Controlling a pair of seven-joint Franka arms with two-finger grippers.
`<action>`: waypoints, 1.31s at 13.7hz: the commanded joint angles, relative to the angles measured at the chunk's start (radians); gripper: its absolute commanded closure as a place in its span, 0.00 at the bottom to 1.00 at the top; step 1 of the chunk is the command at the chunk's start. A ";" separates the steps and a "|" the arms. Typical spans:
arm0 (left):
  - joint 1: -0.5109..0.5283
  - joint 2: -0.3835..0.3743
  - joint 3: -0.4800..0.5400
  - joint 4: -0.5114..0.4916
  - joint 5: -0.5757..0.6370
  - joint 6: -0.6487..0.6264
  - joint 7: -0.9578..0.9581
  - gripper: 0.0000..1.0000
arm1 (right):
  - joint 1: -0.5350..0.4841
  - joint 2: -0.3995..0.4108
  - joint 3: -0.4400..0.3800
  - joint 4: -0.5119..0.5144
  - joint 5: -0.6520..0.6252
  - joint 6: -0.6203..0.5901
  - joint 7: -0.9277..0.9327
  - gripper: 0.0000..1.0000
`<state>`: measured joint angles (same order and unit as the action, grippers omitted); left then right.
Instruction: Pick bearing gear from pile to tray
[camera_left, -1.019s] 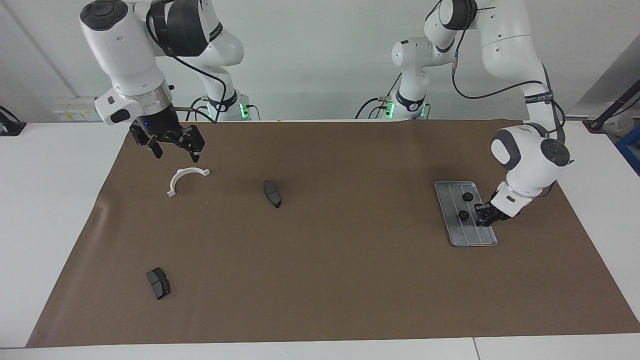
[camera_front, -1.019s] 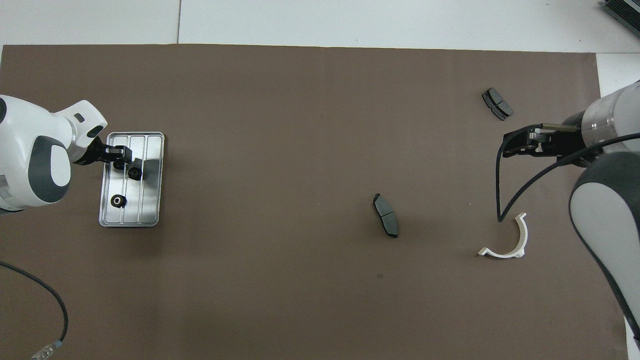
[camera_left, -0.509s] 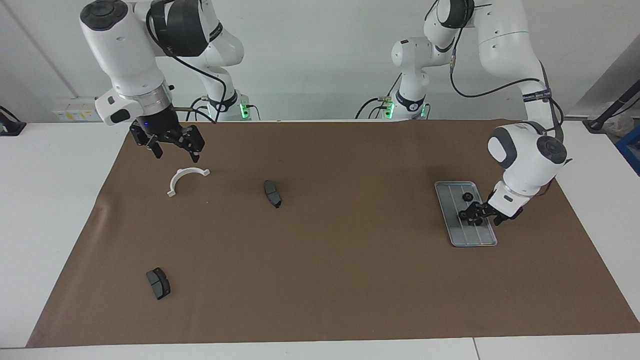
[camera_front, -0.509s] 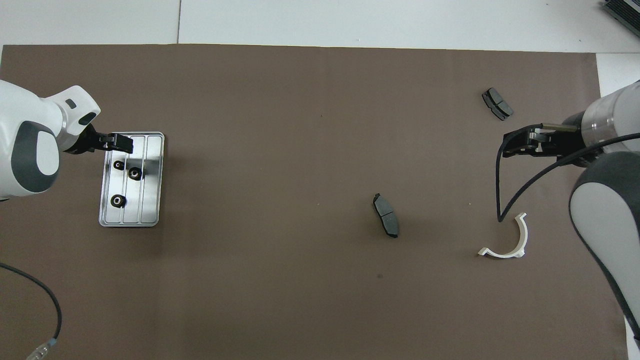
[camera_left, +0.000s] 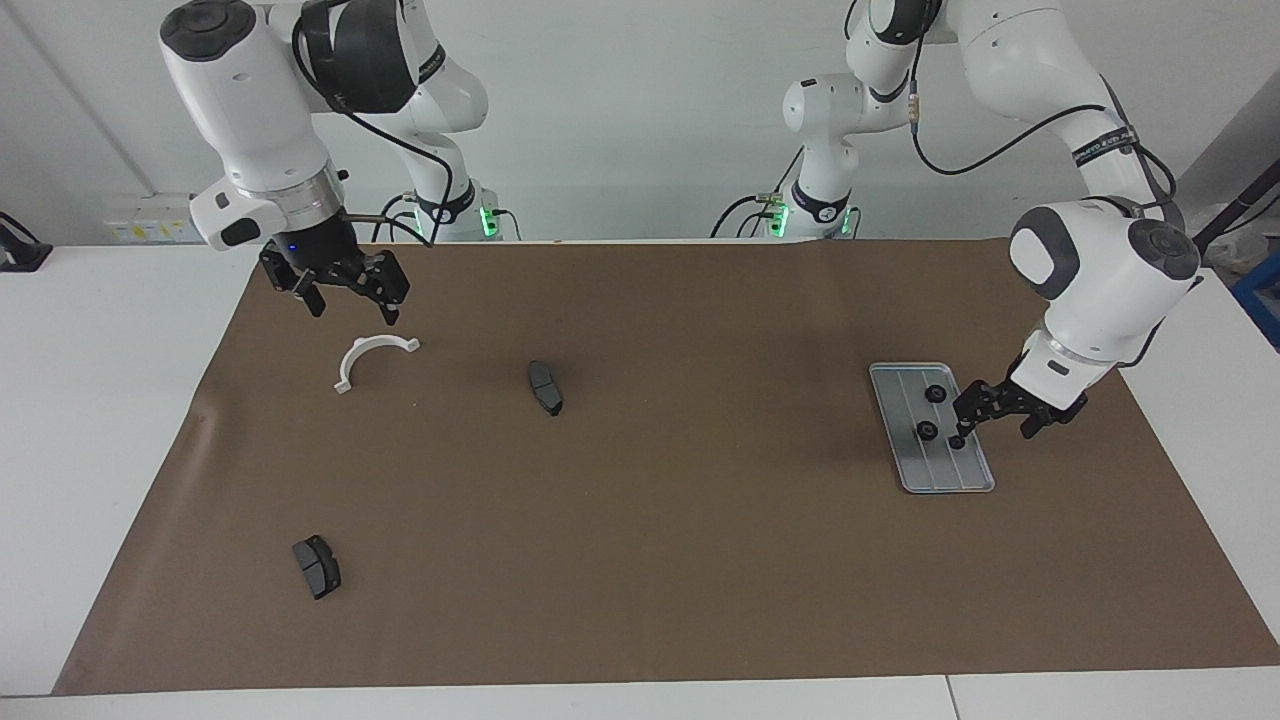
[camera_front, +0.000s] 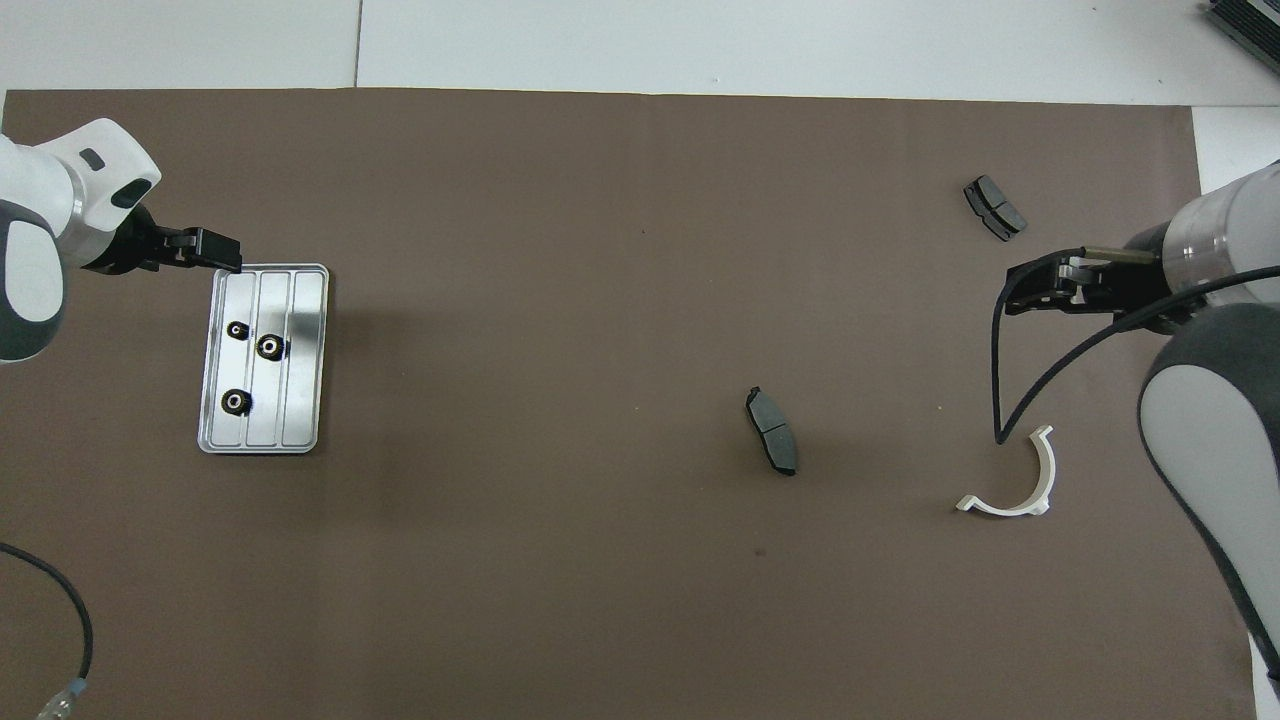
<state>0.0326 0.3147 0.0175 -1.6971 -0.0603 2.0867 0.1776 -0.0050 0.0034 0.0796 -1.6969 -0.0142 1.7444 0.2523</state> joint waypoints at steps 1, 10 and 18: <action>0.003 -0.003 0.012 0.010 0.007 -0.013 -0.015 0.00 | -0.010 -0.014 0.005 -0.010 0.028 -0.006 -0.031 0.00; -0.034 -0.123 0.004 0.251 0.019 -0.448 -0.132 0.00 | -0.010 -0.014 0.005 -0.010 0.028 -0.006 -0.031 0.00; -0.028 -0.252 0.007 0.117 0.016 -0.442 -0.133 0.00 | -0.010 -0.014 0.005 -0.010 0.028 -0.006 -0.031 0.00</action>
<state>0.0052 0.1173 0.0200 -1.4900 -0.0590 1.6389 0.0571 -0.0050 0.0034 0.0796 -1.6969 -0.0142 1.7444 0.2523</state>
